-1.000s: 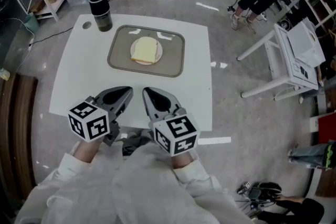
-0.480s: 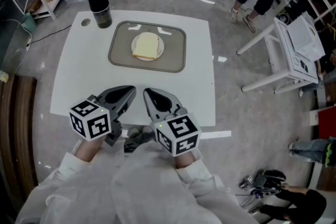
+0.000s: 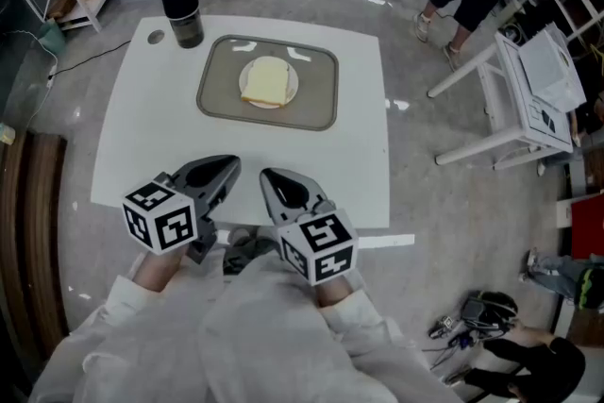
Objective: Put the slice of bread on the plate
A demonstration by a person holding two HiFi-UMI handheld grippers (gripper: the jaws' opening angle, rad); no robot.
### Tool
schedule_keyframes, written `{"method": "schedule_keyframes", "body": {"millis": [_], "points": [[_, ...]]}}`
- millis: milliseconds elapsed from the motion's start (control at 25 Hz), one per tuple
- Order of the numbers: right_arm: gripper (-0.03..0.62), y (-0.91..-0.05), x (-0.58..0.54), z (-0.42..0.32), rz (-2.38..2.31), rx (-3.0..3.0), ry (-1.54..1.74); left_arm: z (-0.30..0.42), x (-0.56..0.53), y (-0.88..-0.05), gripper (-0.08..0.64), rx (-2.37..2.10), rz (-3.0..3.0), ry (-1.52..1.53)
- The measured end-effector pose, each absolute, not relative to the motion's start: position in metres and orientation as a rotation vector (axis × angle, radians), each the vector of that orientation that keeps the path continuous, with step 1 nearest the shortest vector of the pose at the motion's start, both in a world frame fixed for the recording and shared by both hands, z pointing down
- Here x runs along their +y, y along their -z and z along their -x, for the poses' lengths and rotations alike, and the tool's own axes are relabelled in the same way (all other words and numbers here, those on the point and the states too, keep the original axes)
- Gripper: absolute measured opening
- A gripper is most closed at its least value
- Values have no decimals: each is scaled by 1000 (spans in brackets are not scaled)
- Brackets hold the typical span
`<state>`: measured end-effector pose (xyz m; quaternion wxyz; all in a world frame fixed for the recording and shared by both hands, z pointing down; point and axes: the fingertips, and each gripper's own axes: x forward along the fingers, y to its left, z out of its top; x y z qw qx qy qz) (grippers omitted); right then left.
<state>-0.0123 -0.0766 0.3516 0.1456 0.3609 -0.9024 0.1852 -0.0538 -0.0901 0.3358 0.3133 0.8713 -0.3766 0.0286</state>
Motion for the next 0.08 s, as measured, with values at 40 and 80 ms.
{"method": "schedule_keyframes", "body": {"millis": [40,80], "points": [[14,-353,-77,12,-1042,-2597,-535,55,-90,-336,9,-994,-2297,-75],[14,-354,-77,12,-1045,-2595,-537,56,-91,-337,9,-996,-2297,-75]]}}
